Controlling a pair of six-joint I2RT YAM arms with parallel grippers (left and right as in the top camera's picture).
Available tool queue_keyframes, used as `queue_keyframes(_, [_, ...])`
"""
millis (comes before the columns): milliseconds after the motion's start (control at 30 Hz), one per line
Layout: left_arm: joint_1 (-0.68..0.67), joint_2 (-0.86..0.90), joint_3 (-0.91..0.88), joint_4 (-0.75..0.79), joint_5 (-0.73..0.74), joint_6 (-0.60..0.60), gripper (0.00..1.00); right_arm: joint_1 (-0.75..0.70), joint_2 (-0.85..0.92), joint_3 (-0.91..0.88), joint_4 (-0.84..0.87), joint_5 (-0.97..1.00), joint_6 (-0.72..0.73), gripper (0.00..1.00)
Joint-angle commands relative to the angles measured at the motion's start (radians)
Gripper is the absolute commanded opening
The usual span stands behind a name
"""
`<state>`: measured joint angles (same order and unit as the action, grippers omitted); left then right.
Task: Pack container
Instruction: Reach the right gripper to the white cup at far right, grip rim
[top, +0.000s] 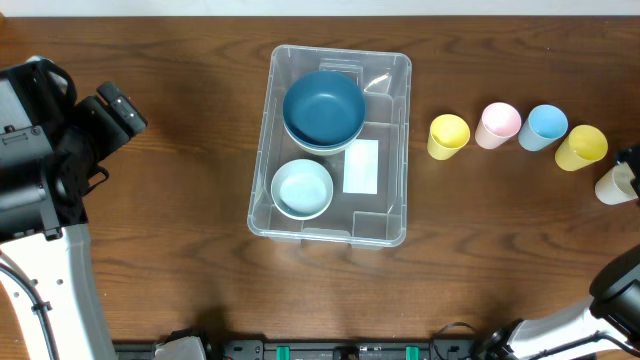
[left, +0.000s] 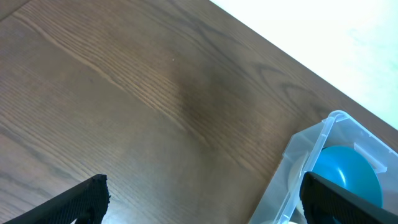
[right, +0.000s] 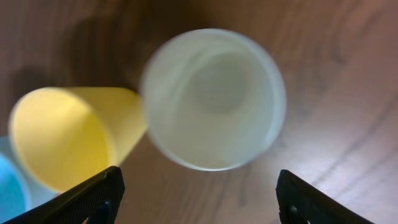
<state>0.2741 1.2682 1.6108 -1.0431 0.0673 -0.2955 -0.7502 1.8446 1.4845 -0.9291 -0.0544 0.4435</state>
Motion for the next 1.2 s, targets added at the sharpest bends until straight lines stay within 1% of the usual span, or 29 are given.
queue_keyframes(0, [0.005,0.005,0.01,0.0,-0.009,-0.002,0.98,-0.032,-0.008,0.009,-0.012,0.083,-0.011,0.8])
queue_keyframes(100, [0.005,0.005,0.01,0.0,-0.009,-0.002,0.98,-0.051,-0.008,-0.011,-0.013,0.141,-0.005,0.82])
queue_keyframes(467, [0.005,0.005,0.01,0.0,-0.009,-0.002,0.98,-0.066,-0.008,-0.096,0.074,0.125,0.013,0.8])
queue_keyframes(667, [0.005,0.005,0.01,0.0,-0.009,-0.002,0.98,-0.066,-0.008,-0.128,0.094,0.134,0.026,0.71])
queue_keyframes(833, [0.005,0.005,0.01,0.0,-0.009,-0.002,0.98,-0.068,-0.007,-0.186,0.135,0.137,0.035,0.67])
queue_keyframes(867, [0.005,0.005,0.01,0.0,-0.009,-0.002,0.98,-0.067,-0.007,-0.194,0.142,0.137,0.035,0.64])
queue_keyframes(967, [0.005,0.005,0.01,0.0,-0.009,-0.002,0.98,-0.067,-0.007,-0.212,0.147,0.136,0.035,0.47])
queue_keyframes(1033, [0.005,0.005,0.01,0.0,-0.009,-0.002,0.98,-0.067,-0.007,-0.213,0.14,0.137,0.035,0.33])
queue_keyframes(1067, [0.005,0.005,0.01,0.0,-0.009,-0.002,0.98,-0.067,-0.007,-0.213,0.134,0.137,0.035,0.22])
queue_keyframes(1100, [0.005,0.005,0.01,0.0,-0.009,-0.002,0.98,-0.067,-0.008,-0.213,0.125,0.137,0.035,0.16])
queue_keyframes(1133, [0.005,0.005,0.01,0.0,-0.009,-0.002,0.98,-0.067,-0.008,-0.213,0.119,0.137,0.035,0.13])
queue_keyframes(1167, [0.005,0.005,0.01,0.0,-0.009,-0.002,0.98,-0.067,-0.008,-0.212,0.109,0.137,0.045,0.09])
